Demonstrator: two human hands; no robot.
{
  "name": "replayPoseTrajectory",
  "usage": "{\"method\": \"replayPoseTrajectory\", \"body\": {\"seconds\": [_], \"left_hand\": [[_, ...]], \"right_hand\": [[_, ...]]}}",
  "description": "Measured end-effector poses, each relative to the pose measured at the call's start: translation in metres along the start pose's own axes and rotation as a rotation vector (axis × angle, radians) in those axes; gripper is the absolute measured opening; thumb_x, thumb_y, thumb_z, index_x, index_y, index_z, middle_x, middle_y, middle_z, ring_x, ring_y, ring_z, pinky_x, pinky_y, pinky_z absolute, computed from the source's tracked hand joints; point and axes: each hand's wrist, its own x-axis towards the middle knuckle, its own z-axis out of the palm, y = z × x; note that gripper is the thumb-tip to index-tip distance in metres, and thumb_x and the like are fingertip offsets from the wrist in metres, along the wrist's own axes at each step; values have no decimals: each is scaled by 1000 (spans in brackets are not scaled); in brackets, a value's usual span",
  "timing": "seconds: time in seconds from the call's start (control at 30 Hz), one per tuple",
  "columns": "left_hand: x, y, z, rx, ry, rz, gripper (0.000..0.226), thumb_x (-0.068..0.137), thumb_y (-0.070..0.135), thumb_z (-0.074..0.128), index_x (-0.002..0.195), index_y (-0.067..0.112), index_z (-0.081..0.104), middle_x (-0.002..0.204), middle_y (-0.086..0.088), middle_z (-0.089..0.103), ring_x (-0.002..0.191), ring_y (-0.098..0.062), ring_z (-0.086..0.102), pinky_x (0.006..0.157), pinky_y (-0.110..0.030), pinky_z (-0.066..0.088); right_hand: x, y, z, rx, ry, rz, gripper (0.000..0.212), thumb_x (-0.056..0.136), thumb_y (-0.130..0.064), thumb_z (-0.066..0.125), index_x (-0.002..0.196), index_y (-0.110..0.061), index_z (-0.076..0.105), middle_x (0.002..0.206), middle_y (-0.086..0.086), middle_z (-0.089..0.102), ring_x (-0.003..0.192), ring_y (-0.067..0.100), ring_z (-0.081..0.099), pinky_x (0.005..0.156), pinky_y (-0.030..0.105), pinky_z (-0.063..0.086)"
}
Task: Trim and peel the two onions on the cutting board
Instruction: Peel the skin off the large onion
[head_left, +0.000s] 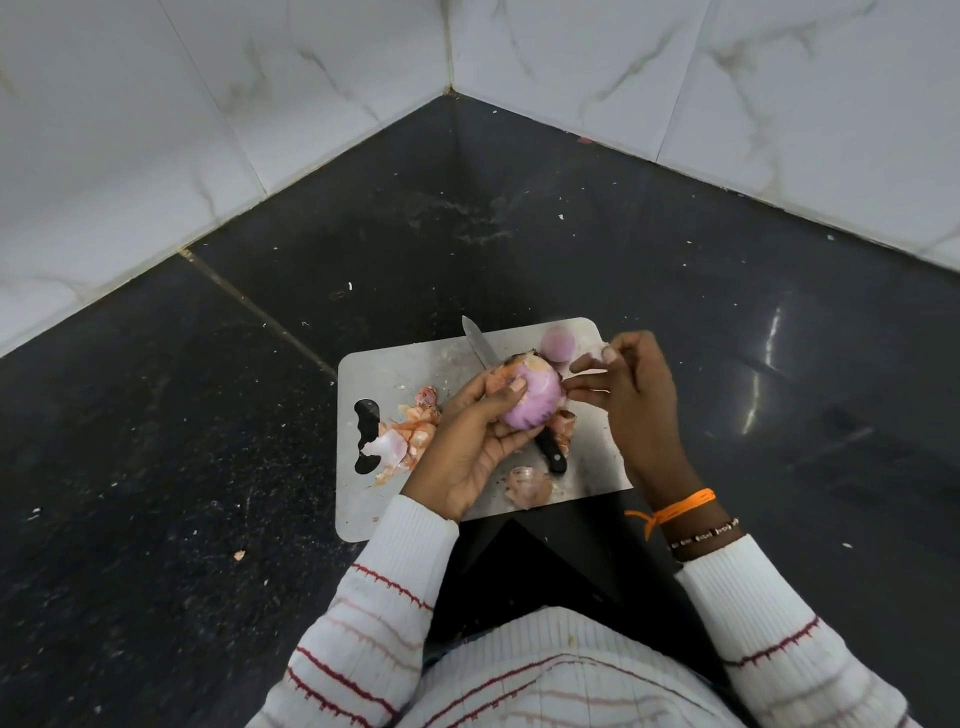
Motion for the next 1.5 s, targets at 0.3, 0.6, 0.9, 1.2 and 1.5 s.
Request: {"method": "replayPoseTrajectory", "body": {"seconds": [0.3, 0.6, 0.9, 1.2, 1.5], "left_hand": [[1, 1, 1, 73, 97, 83, 30, 82, 9, 66, 111, 14, 58, 113, -7, 64, 95, -16, 66, 74, -24, 58], [2, -1, -1, 265, 174, 140, 39, 67, 25, 81, 102, 23, 63, 113, -6, 67, 107, -22, 64, 96, -41, 51], [5, -4, -2, 380, 212, 158, 45, 65, 29, 84, 105, 22, 64, 111, -4, 68, 105, -22, 65, 95, -43, 52], [2, -6, 1, 343, 160, 131, 30, 72, 18, 79, 97, 23, 63, 100, -1, 70, 98, -19, 68, 84, -33, 56], [6, -9, -3, 380, 183, 227, 70, 45, 39, 88, 107, 16, 64, 107, -6, 70, 102, -23, 67, 88, -42, 55]], "right_hand": [[-1, 4, -2, -289, -90, -83, 35, 83, 5, 59, 80, -28, 68, 89, -3, 71, 89, 13, 68, 81, 32, 56], [-7, -9, 5, -333, -77, -76, 16, 79, -10, 68, 93, -16, 74, 83, -9, 70, 70, -5, 66, 65, 9, 51], [-4, -3, 2, -372, -98, -202, 12, 74, -5, 72, 86, -5, 74, 79, -6, 68, 67, -6, 65, 66, 12, 53], [-1, 4, -2, -335, -32, -222, 12, 75, 1, 69, 77, -9, 73, 72, -6, 66, 64, -1, 63, 62, 8, 48], [-2, 2, 1, -271, -66, -143, 5, 78, -13, 72, 82, -12, 74, 79, -4, 70, 71, 7, 68, 66, 18, 54]]}}
